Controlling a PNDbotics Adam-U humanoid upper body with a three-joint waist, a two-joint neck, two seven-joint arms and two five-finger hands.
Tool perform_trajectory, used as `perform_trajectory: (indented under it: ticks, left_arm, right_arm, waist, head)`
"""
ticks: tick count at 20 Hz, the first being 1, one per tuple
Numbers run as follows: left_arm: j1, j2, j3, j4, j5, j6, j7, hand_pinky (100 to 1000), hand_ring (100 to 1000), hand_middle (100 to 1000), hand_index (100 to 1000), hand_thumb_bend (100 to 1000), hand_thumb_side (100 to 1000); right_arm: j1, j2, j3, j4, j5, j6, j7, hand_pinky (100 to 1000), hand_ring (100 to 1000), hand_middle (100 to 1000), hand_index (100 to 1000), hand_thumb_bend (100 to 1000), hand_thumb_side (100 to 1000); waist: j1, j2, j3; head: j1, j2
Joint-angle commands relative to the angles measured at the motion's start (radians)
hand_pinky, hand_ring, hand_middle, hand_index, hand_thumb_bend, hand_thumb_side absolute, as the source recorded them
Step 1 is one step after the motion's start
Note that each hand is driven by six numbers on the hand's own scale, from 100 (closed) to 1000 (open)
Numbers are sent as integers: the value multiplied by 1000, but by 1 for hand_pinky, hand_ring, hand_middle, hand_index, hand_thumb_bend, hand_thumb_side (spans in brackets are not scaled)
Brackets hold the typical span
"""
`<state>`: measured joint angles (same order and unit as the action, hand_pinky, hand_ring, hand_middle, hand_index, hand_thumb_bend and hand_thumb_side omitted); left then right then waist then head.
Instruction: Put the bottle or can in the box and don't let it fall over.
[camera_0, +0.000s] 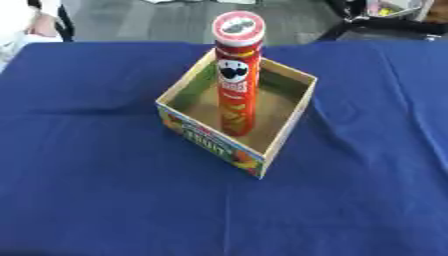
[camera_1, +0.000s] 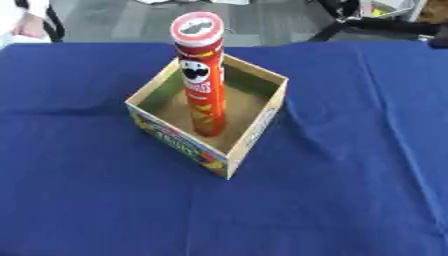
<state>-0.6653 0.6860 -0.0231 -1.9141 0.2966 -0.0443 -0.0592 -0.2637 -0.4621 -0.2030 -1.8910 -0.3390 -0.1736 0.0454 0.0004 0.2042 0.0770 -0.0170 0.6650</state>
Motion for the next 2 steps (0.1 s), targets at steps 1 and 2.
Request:
perform_trajectory:
  ticks: [1,2]
  left_arm:
    - [64,8,51,-79,72,-39,19,562,835,859,868,137,692]
    - [96,-10,64,-82,78,-62,19,555,836,871,883,188,701]
  right_arm:
    - [-8,-17,-11,-21,-5,-2,-2,996,692,747,963,100,709]
    - [-6,-11,-12,-18,-3,-2,0,998,691,748,965,100,712]
  waist:
    - [-8,-16,5]
    - [-15,-12,8]
  head:
    - [-15,-20]
    - [-18,-25]
